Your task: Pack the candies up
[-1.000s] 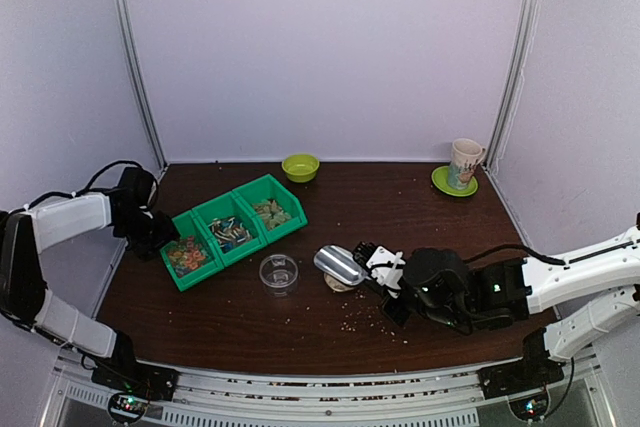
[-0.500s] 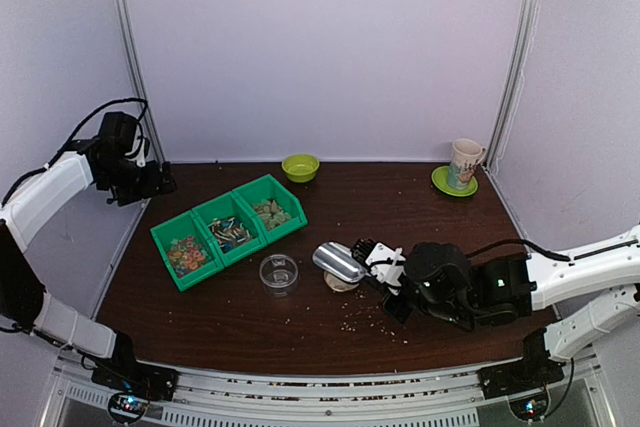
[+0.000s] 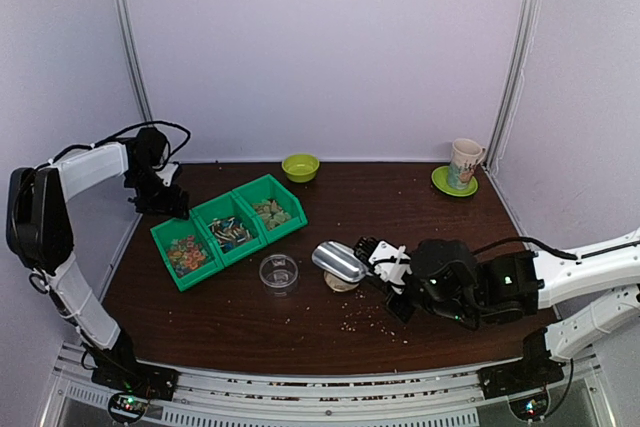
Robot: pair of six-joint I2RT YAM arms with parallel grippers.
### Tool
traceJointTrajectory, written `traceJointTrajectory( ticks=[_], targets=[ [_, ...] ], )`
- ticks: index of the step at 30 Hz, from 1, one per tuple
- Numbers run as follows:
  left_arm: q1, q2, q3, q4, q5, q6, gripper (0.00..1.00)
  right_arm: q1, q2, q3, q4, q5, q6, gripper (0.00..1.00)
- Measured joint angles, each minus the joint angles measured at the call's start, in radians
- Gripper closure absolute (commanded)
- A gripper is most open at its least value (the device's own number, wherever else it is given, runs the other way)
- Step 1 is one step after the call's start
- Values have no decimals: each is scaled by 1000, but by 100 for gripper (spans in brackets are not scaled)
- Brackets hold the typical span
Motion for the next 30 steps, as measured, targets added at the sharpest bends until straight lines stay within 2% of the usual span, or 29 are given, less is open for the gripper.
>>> traceJointTrajectory(
  ticks=[6, 10, 14, 17, 30],
  targets=[
    [0, 89, 10, 0, -6, 46, 25, 3, -12, 0, -1, -3, 0, 100],
    [0, 135, 34, 7, -19, 62, 35, 3, -12, 0, -3, -5, 0, 100],
    [1, 179, 48, 16, -23, 75, 41, 3, -12, 0, -4, -12, 0, 100],
    [1, 193, 49, 21, -23, 77, 50, 3, -12, 0, -7, -15, 0, 100],
    [-19, 220, 47, 17, -4, 77, 51, 4, -15, -5, -7, -18, -4, 100]
  ],
)
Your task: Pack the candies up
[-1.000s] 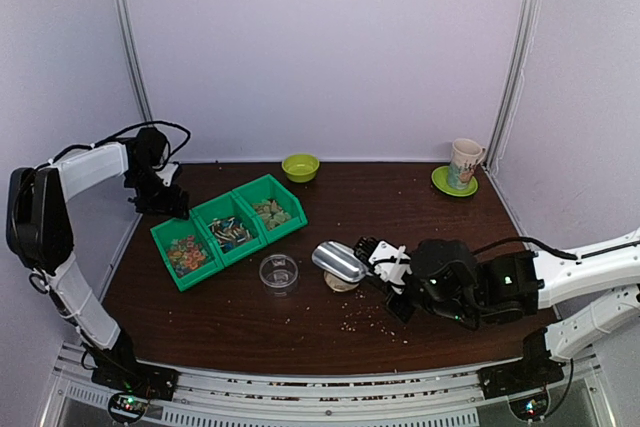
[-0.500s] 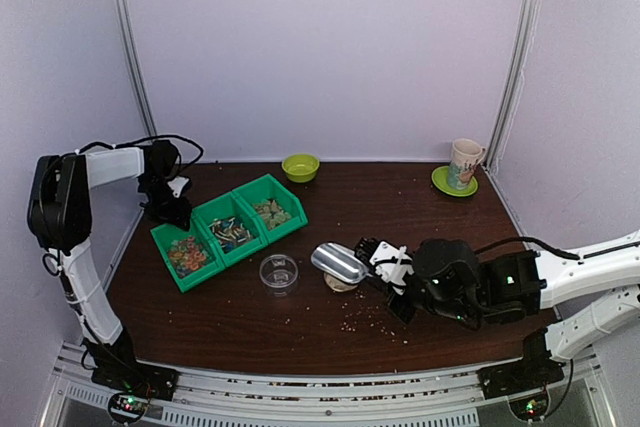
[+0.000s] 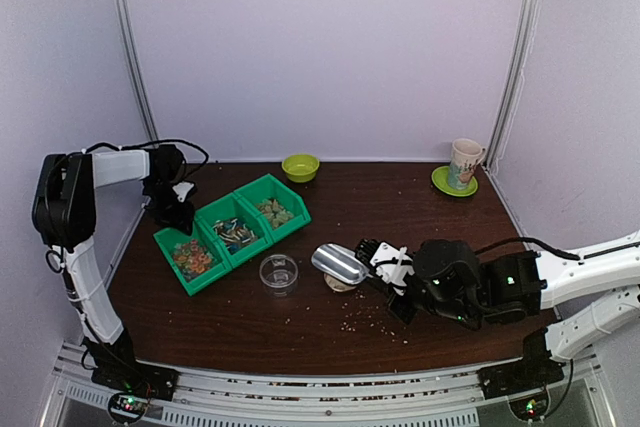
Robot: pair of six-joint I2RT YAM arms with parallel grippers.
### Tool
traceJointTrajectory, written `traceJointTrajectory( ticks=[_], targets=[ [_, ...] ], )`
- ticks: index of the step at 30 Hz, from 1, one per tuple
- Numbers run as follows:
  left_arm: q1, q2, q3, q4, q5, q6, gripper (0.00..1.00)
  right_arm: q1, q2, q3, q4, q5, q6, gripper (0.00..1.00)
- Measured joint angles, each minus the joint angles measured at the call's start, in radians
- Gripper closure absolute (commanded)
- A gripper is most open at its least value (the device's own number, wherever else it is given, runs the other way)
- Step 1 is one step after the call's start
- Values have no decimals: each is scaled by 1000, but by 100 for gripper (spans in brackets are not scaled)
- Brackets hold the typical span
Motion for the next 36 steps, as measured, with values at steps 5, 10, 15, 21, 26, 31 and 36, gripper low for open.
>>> traceJointTrajectory(
  ticks=[5, 10, 15, 21, 26, 31, 36],
  targets=[
    [-2, 39, 0, -8, 29, 5, 52, 0, 0, 0, 0, 0, 0, 100],
    [-5, 74, 3, -24, 56, 13, 60, 0, 0, -2, 0, -2, 1, 100],
    [-13, 74, 5, -31, 76, 29, 67, 0, 0, -6, 1, -5, 4, 100],
    [-14, 73, 5, -31, 101, 24, 58, 0, 0, -13, 0, -6, 4, 100],
    [-14, 67, 3, -29, 127, 16, 59, 0, 0, -15, 0, -5, 5, 100],
    [-14, 62, 3, -23, 127, 13, 68, 0, 0, -15, 0, -6, 8, 100],
    [-14, 62, 3, -22, 127, 24, 77, 0, 0, -15, 0, -7, 8, 100]
  ],
)
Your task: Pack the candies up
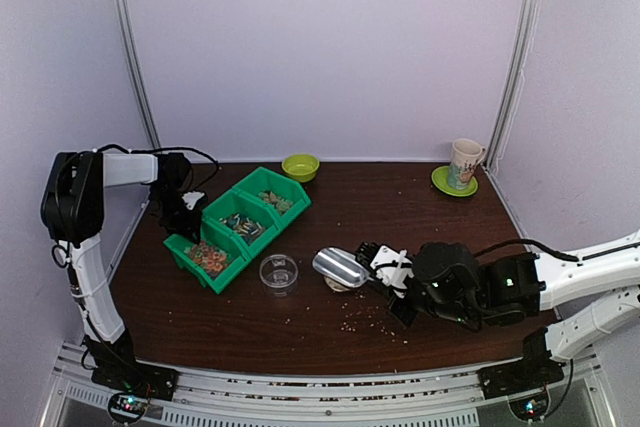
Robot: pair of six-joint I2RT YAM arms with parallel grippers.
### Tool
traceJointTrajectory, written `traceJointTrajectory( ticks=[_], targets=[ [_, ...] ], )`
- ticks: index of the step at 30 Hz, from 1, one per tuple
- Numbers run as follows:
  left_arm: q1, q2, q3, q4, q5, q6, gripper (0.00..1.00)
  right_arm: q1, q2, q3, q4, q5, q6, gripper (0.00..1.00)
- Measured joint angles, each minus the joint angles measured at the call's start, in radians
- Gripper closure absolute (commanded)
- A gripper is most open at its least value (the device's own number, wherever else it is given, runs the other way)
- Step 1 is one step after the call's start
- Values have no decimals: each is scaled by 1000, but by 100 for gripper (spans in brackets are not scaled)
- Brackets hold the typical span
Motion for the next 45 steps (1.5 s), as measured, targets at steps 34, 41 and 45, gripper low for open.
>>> traceJointTrajectory(
  ticks=[34, 41, 45],
  targets=[
    [-5, -285, -359, 110, 228, -228, 100, 3, 71, 77, -36, -23, -14, 100],
    [-5, -411, -484, 245, 404, -331, 100, 4, 72, 144, -93, -28, -19, 100],
    [-6, -449, -521, 357, 503, -394, 100, 4, 79, 209, -124, -32, -31, 100]
  ],
)
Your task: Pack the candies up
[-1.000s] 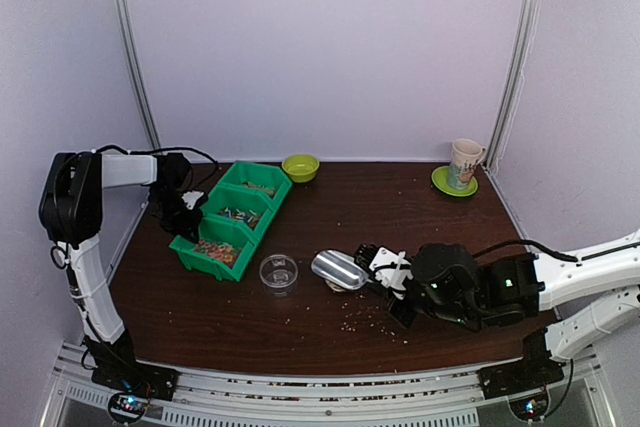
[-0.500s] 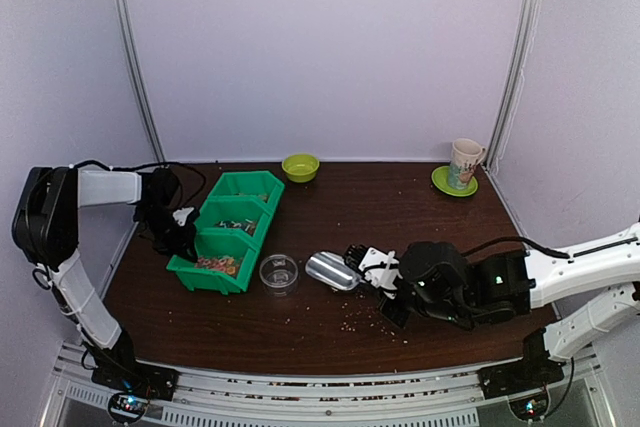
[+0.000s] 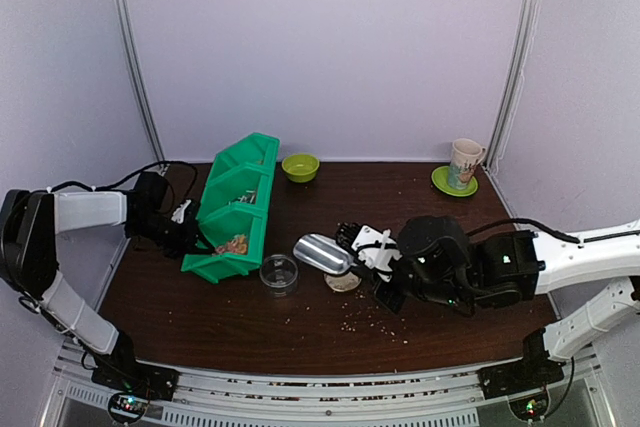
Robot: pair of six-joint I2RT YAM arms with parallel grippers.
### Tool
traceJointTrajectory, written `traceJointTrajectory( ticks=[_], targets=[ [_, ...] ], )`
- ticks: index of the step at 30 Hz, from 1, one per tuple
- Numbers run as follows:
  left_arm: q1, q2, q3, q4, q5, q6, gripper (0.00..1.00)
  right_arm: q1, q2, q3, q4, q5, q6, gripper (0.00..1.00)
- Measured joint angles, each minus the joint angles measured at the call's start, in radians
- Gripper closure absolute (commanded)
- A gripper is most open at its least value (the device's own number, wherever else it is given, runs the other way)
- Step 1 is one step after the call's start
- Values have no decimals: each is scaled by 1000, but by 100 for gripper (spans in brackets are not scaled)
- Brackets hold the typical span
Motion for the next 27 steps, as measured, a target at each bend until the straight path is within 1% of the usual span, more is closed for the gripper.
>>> traceJointTrajectory(
  ticks=[5, 8, 10, 16, 21, 27],
  targets=[
    [0, -35, -31, 94, 77, -61, 100, 0, 22, 70, -21, -10, -16, 100],
    [0, -42, -30, 89, 69, -65, 100, 0, 33, 93, -34, -13, -23, 100],
    [0, -45, -23, 54, 24, -54, 100, 0, 36, 103, -48, -13, -29, 100],
    [11, -45, 12, -110, -201, -8, 100, 0, 36, 105, -73, -9, -41, 100],
    [39, -45, 35, -203, -346, 22, 100, 0, 36, 104, -75, 0, -44, 100],
    [40, -46, 60, -278, -500, 51, 100, 0, 28, 104, -89, 39, -44, 100]
  ],
)
